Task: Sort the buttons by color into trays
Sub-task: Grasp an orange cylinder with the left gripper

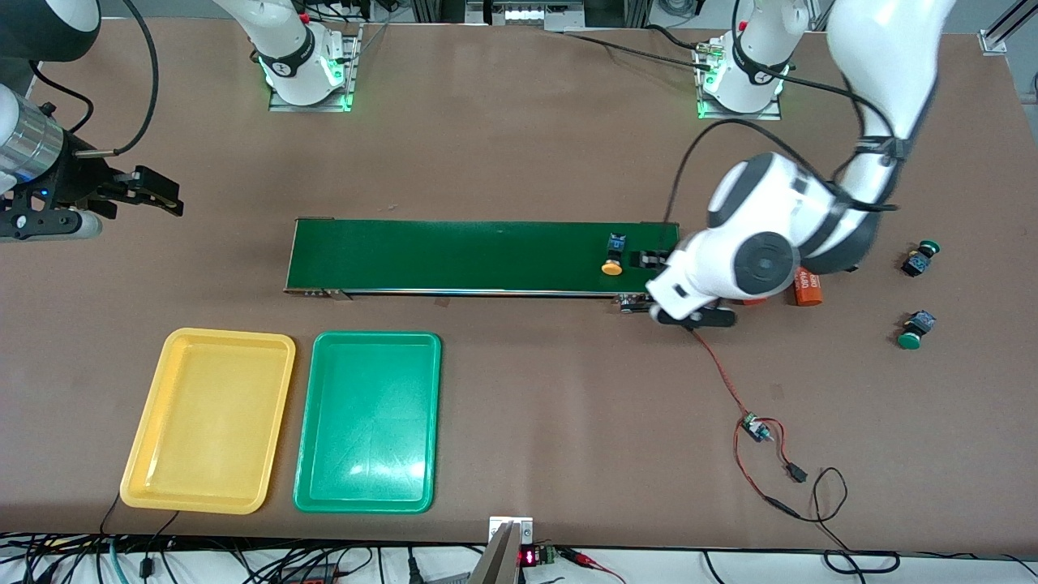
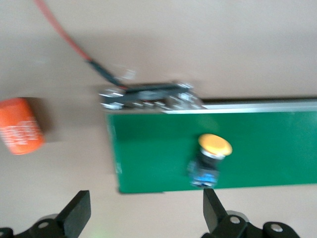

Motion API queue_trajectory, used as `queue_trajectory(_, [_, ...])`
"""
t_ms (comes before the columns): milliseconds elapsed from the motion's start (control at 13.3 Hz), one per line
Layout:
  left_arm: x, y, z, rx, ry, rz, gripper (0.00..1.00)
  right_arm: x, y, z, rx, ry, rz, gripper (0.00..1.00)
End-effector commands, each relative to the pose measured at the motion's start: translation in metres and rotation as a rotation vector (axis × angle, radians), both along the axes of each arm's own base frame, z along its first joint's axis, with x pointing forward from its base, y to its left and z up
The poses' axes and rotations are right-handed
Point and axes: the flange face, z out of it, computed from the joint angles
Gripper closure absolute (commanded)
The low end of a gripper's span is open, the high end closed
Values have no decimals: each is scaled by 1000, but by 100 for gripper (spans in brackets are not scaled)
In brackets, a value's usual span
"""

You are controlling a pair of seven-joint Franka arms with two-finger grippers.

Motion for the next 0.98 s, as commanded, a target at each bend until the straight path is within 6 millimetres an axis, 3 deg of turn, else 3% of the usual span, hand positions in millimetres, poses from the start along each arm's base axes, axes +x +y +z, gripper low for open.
queue_trajectory(0, [17,63,-2,45,14,71,0,-1,3,1,19,-14,-6,0])
queue_trajectory(226, [11,92,-33,184,56,9,0,1,6,-2,22,-14,-4,0])
queue_trajectory(452, [4,119,-62,194,92,34,0,2,14,-5,56,-21,0,0])
queue_trajectory(603, [-7,137,-93,221,64,-12,0,8,20,-16,76,-14,-1,0])
queue_trajectory(754, [-23,139,-121,231,49,-50,0,8,22,-17,76,-11,2,0])
queue_trajectory(905, [-30,147,-134,215,31,-43,0,12,28,-22,75,-34,-38,0])
